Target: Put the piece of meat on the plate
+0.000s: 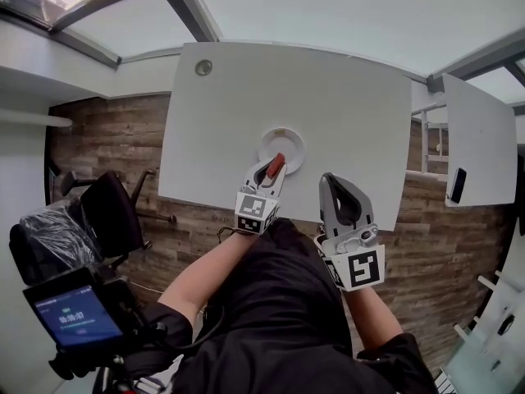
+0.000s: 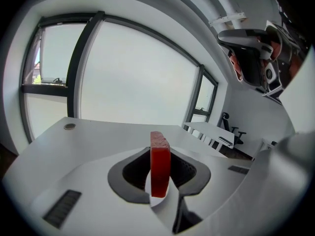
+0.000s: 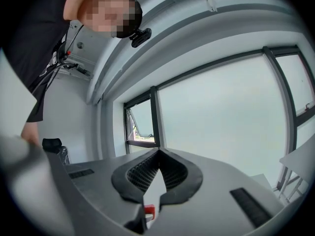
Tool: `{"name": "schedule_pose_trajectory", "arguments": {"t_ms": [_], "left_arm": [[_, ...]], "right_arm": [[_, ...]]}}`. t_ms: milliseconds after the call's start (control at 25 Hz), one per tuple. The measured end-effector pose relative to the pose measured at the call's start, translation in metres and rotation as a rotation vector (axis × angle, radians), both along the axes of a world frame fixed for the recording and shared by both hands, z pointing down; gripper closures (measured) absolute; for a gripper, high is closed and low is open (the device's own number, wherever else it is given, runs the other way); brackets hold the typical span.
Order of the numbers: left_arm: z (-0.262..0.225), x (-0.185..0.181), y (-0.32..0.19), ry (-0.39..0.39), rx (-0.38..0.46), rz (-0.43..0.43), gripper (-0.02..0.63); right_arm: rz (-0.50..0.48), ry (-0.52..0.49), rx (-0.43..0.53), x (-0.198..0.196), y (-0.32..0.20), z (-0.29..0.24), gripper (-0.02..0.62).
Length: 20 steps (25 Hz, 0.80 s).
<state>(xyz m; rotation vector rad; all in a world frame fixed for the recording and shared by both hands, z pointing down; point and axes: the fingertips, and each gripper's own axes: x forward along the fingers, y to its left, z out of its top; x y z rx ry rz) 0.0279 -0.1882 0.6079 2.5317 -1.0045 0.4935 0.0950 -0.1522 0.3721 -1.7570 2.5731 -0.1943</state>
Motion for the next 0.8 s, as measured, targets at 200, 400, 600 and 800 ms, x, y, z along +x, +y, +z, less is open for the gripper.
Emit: {"name": "schedule_pose_trajectory", "arguments": {"t_ms": [200,400,600,800], "left_arm": [[0.013,0.001,-0.013,-0.008,-0.010,-0.006,0.515],[0.039,-0.001,-0.022,-0.025,-0.052,-0.022,0.515],[0.047,0.004,-0.029,-0.023,-0.080,-0.017,0.515],[0.073,0.003,-0.026,-0.074,-0.133,-0.046,0.515]], "right_arm": [[0.027,0.001,-0.006,0.002,-0.003,0.004,0.591],[0.035,-0.004,-0.010,0.005,-0.006,0.007,0.591],[0.020,-0.006,-0.031,0.003,-0.011,0.012,0.590],[0.010,-0.003,-0.015,0.006,-0.008,0.005,0.591]]}}
